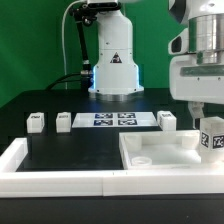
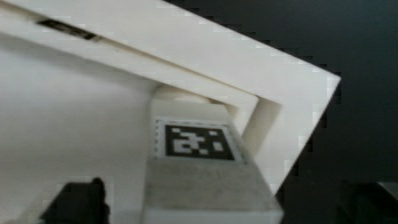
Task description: Assemble square table
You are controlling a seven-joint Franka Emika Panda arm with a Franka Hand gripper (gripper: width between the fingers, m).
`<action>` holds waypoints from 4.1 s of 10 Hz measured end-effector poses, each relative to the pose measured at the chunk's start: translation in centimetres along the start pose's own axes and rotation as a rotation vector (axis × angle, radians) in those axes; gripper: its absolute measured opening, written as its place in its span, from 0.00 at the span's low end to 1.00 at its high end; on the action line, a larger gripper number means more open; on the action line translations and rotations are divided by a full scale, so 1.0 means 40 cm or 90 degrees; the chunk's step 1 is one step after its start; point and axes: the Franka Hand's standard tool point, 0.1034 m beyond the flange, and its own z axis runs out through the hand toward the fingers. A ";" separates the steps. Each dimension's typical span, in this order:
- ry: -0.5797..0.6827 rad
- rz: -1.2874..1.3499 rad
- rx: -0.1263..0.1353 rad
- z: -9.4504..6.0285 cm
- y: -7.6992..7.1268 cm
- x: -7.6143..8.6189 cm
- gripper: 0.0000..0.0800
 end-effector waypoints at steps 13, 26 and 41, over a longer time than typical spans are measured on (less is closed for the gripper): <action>0.025 -0.774 -0.001 -0.011 -0.013 0.000 0.81; 0.031 -0.747 -0.012 -0.008 -0.008 0.013 0.36; 0.009 0.101 0.005 -0.004 0.006 0.033 0.37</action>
Offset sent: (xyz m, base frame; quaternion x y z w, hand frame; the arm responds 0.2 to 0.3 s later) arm -0.0075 0.0108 0.0044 0.0402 -0.0087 -0.2569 0.9656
